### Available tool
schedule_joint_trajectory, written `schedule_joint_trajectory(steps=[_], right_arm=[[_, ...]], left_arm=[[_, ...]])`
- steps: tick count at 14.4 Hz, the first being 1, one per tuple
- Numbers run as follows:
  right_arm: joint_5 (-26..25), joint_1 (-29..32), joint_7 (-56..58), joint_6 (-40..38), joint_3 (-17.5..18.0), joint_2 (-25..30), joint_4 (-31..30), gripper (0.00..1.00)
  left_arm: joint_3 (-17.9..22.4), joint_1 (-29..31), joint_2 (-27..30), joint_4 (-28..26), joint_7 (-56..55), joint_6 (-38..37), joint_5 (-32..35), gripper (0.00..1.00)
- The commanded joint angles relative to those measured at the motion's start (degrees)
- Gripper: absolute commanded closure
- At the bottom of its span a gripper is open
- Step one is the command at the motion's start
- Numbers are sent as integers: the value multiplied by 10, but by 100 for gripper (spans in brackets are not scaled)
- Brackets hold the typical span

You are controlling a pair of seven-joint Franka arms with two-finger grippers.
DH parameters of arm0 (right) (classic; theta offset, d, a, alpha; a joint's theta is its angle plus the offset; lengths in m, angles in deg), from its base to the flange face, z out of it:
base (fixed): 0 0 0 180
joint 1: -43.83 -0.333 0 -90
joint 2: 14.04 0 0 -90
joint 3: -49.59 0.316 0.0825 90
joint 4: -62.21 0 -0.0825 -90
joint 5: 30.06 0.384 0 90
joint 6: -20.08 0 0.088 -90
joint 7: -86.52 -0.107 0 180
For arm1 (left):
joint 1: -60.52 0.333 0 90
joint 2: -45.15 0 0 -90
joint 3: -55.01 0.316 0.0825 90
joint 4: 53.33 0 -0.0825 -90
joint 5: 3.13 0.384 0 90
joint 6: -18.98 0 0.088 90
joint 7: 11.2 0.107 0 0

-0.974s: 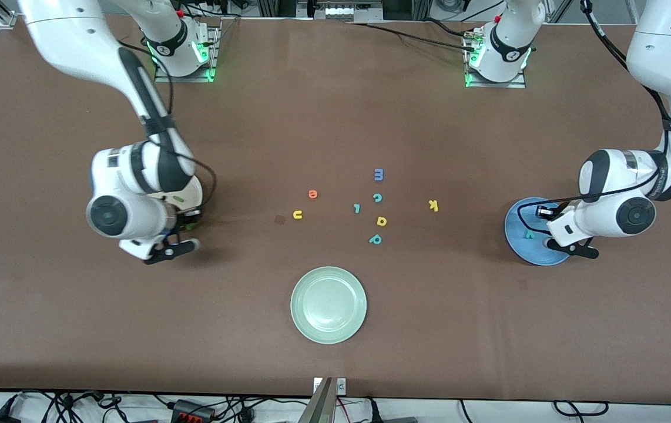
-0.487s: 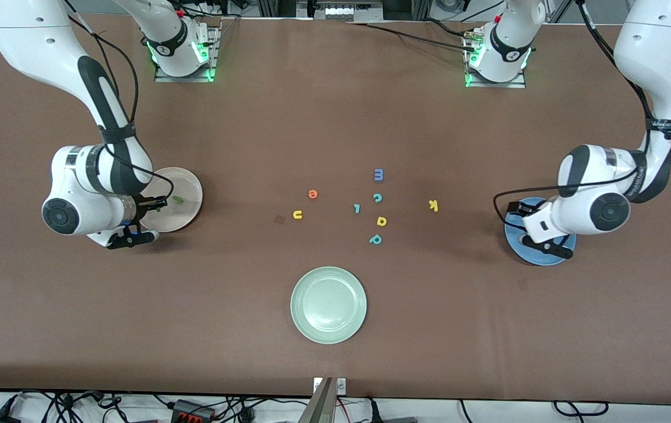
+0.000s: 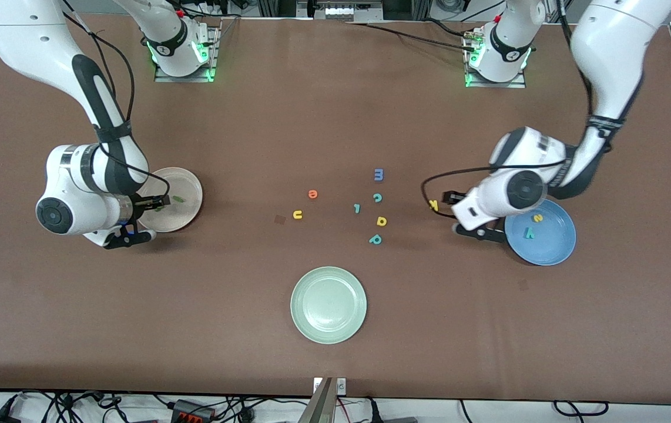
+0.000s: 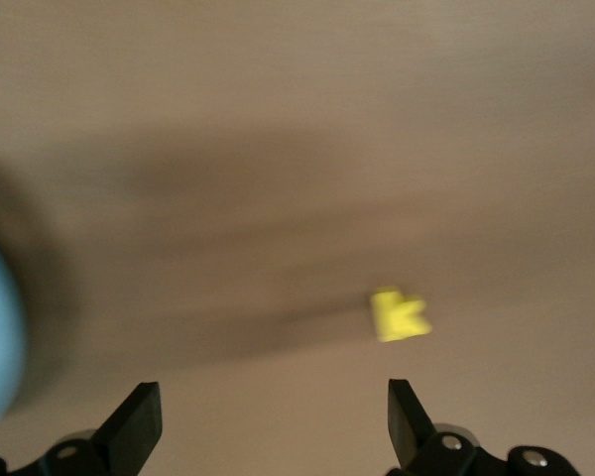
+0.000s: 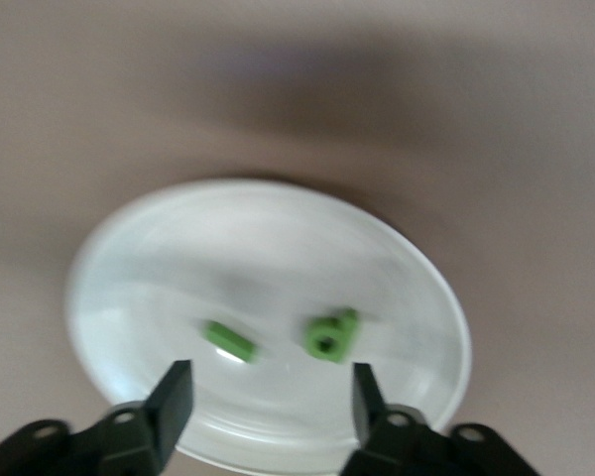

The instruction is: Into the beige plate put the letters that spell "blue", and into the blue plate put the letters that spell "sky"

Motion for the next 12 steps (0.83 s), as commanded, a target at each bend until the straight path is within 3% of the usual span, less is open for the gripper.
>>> schedule_joint_trajectory(steps=[1,3,6,9,12], right_arm=[[6,-37,-12,-7,23,3,42,0],[6,-60,-18,3,51,-15,76,0],[6,-123,-43,54,52,-32,90,0],[6,-167,-134,94,52,-45,90,0],[3,-176,-30,130,53,-62,93,0]], left_arm=[[0,-43,-26,-3,-121,16,72,0],[-1,-42,-38,-24,-142,66,84,0],[-1,-39,-38,-33,-142,86,85,2],[1,-36,-56,-33,-139,97,87,26],[0,-26,-59,-34,-134,100,88,51]])
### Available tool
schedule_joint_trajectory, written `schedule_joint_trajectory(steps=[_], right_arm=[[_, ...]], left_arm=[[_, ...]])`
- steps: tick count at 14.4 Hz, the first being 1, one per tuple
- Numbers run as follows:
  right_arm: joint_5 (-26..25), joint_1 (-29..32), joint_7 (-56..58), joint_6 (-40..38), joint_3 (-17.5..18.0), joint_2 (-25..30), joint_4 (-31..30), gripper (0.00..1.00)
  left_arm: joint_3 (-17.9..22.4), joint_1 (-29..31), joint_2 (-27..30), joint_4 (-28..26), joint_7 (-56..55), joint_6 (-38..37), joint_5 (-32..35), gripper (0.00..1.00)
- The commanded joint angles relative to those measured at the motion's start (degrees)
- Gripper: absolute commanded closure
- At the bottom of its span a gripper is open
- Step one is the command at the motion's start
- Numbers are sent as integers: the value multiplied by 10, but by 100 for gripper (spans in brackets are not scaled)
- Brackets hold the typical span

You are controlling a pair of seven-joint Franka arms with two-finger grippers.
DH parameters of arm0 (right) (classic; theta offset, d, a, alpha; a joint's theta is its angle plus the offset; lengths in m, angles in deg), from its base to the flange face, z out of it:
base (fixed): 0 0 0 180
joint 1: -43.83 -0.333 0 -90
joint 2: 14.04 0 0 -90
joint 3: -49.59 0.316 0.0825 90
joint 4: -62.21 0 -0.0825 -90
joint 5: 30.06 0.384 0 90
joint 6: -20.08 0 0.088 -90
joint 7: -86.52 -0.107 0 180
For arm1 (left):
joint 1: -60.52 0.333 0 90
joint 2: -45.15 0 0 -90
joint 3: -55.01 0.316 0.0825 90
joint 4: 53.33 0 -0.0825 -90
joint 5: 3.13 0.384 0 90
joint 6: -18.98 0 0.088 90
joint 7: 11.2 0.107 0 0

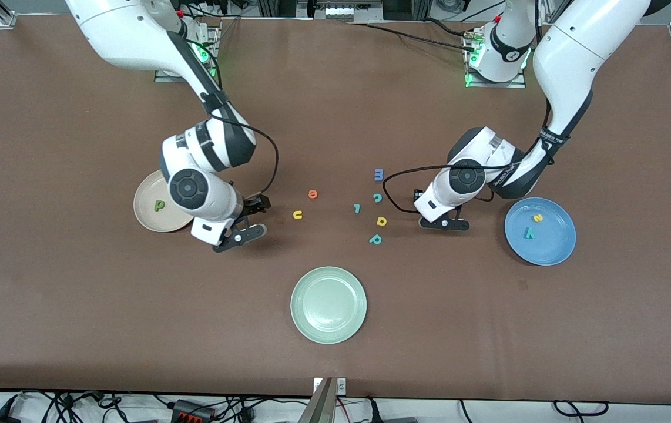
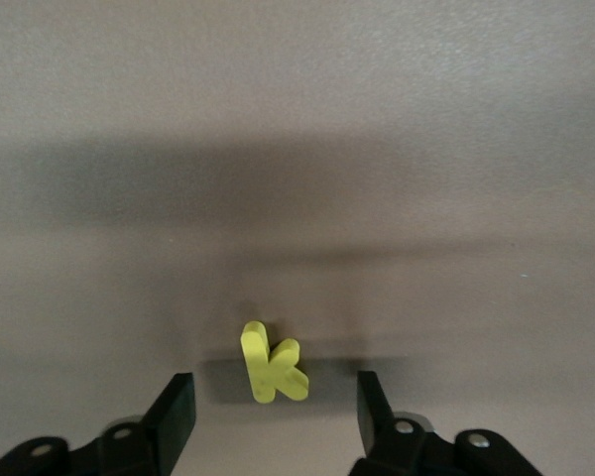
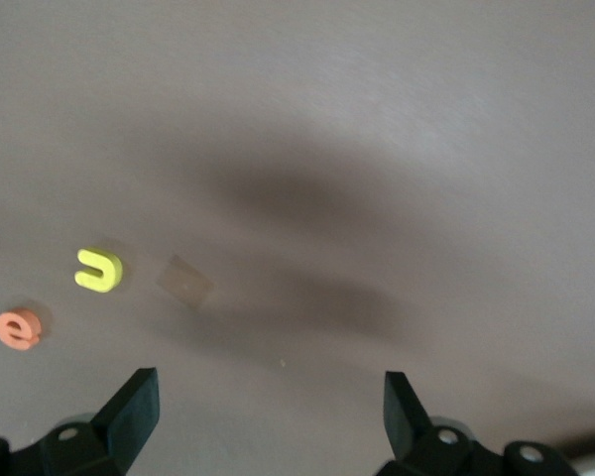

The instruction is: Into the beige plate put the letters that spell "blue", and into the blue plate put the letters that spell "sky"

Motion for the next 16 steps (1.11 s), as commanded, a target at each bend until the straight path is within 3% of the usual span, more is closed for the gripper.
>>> schedule_joint_trajectory(steps=[1,3,5,8,12,16], right_arm=[[3,-2,112,12,1,-18,16,0],[3,-14,195,17,13,-21,15,0],[0,-23,269,18,26,-22,15,0],[-3,-43,371,52,26,-29,15,0],[-6,-49,461,103,26,-57,15,0],[-29,-66,476,140,25,-70,13,0]], left_arm=[[-4,10,-2,-3,0,10,17,61],[-3,10,0,-3,0,7,17,80],[-3,13,4,-2,0,2,17,90],[-5,28,30,23,7,-65,18,90],[-7,108,47,107,209,-191,17,90],[6,189,29,136,356,-204,20,90]])
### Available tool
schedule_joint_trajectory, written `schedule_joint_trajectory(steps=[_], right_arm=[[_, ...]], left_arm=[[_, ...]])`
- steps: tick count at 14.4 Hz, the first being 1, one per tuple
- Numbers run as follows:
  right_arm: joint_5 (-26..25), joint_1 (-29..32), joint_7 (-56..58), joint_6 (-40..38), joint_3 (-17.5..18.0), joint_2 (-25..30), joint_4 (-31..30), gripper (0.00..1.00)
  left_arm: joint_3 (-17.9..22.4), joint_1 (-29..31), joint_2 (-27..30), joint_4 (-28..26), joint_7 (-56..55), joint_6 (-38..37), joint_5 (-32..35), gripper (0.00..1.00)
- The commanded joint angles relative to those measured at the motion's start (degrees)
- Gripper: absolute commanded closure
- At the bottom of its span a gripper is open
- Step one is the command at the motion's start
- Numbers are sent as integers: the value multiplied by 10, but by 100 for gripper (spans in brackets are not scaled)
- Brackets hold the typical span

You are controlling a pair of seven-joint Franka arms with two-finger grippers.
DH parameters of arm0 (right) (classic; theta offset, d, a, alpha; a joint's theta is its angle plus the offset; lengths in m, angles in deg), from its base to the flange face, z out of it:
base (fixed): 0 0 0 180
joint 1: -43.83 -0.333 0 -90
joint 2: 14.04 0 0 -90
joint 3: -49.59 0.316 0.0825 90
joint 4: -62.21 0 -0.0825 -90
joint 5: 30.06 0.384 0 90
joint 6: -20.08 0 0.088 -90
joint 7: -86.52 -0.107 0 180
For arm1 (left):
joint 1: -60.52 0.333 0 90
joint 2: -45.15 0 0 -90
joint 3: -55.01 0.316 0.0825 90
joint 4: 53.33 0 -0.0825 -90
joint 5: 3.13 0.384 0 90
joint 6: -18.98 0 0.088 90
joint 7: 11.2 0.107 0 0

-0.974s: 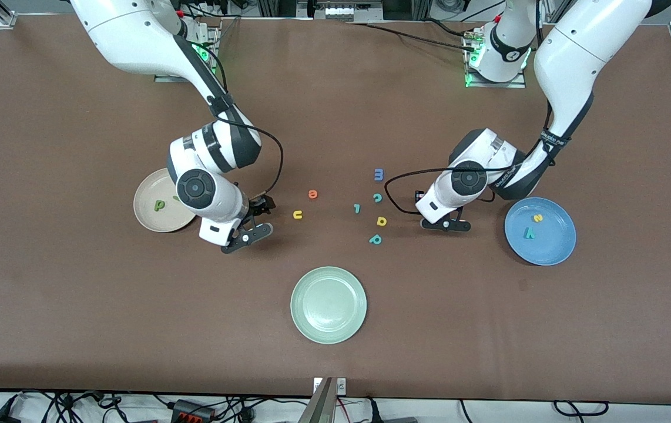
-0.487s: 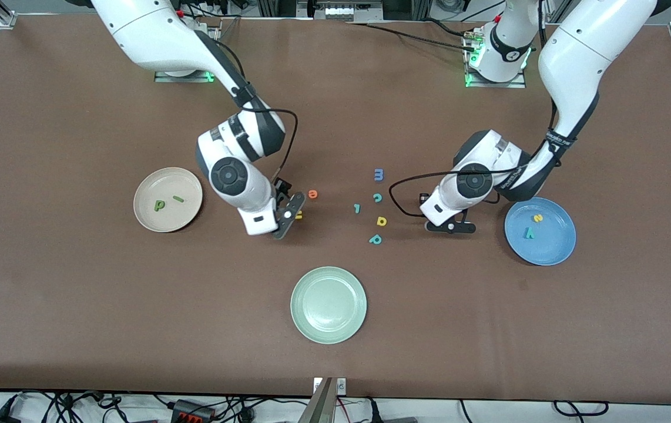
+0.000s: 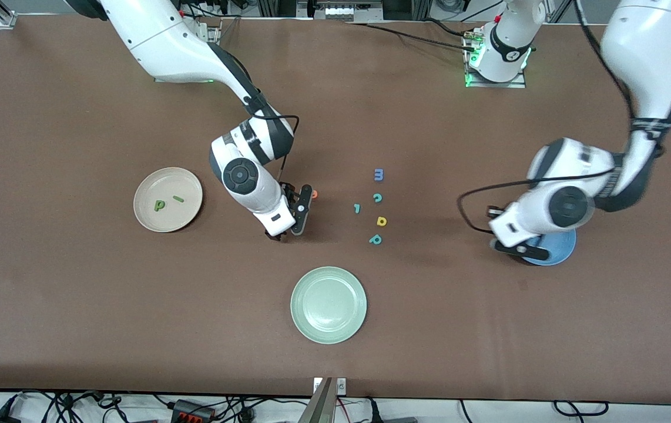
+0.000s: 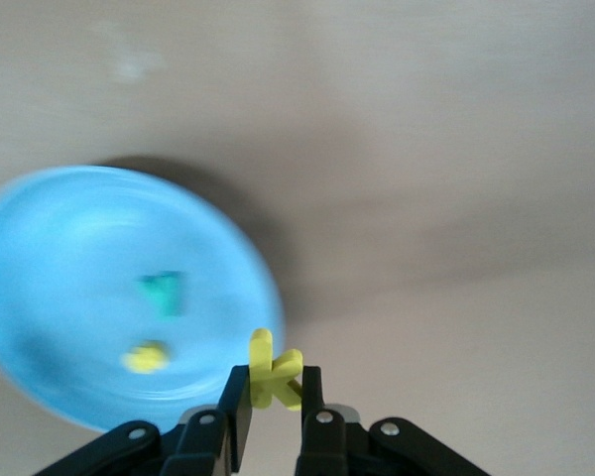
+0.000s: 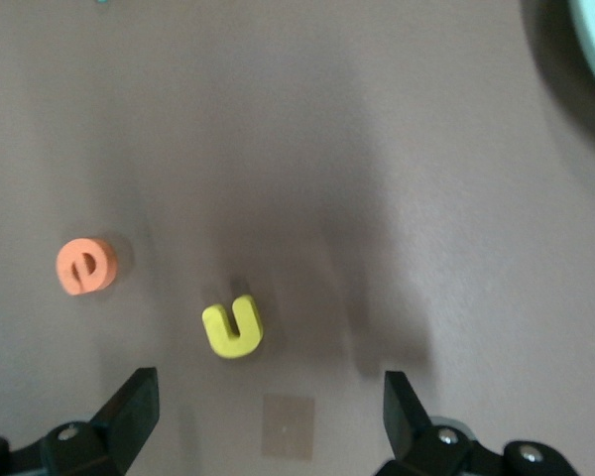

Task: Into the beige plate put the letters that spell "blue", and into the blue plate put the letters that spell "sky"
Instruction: 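Drop the k into the blue plate while the right gripper grasps the yellow u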

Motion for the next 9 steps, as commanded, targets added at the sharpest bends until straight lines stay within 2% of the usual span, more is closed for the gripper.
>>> schedule_joint_trajectory(steps=[1,4,5,6,7,9], right_arm=[[-38,-16,10,10,0,-6,9,0],[-56,-17,9,9,0,-7,5,0],[-56,-25,7,8,0,-7,2,3],[-57,-33,4,8,-1,-7,2,6],[-58,-35,4,8,-2,-7,2,7],[-71,-34,6,8,-3,-7,0,9]], left_arm=[[4,40,-29,15,59,1,24,90],[5,66,-63,18,64,32,75,89],[5,66,-68,18,64,49,76,78],[6,66,-69,18,63,52,76,42],[5,67,-68,18,63,52,76,0],[5,69,-64,18,64,48,76,0]])
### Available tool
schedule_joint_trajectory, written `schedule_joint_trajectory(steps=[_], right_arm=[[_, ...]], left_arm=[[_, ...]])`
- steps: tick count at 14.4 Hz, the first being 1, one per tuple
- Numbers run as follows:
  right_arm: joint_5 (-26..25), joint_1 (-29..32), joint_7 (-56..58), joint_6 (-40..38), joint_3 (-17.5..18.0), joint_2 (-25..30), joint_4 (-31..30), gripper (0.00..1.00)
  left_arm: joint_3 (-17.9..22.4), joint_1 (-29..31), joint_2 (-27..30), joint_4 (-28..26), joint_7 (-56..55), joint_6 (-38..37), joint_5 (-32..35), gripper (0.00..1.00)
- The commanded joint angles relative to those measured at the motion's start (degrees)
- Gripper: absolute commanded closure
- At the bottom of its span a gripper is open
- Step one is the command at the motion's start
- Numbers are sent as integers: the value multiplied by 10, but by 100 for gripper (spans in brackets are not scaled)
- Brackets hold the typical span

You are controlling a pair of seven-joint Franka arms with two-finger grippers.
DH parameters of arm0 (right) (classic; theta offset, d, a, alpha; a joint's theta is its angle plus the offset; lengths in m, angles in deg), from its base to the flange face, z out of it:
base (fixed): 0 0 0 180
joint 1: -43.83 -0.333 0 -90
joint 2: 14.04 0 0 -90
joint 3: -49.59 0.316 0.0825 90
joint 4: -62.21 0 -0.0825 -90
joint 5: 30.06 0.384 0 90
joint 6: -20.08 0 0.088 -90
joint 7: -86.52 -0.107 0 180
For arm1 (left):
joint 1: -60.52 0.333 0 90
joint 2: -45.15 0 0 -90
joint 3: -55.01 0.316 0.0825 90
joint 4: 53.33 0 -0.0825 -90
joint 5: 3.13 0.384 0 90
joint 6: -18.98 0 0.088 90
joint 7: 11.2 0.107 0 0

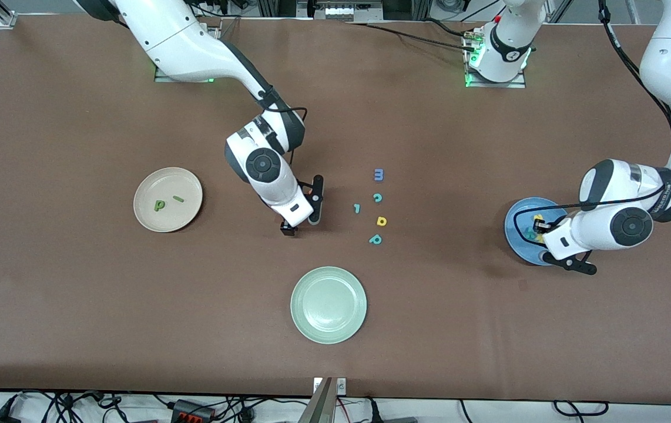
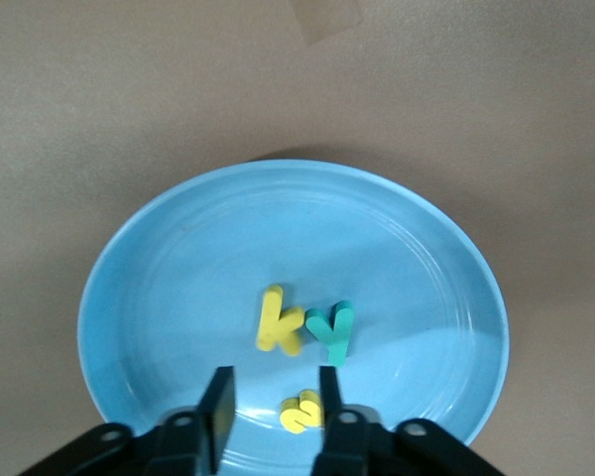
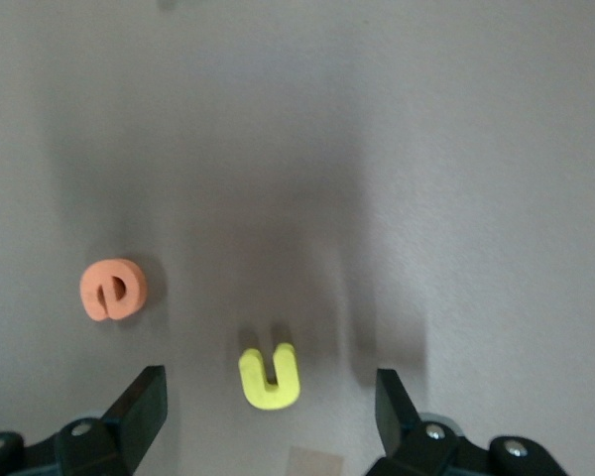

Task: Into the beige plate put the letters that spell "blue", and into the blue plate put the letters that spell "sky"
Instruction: 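Drop the k into the blue plate while the right gripper grasps the yellow u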

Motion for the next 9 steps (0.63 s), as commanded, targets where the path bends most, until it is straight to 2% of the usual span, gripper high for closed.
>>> schedule_joint_trajectory(steps=[1,4,9], right_arm=[[-20,-4,5,0,-4,-2,1,10],[-48,-1,5,-1,-4,-3,-6,14],[-49,-4,4,-1,-4,-2,-6,24]], left_arm=[[-6,1,5,15,7,-8,13,0],[-27,-8,7,58,5,-60,11,0],[-83,-6,14,157,5,-183,6,0]])
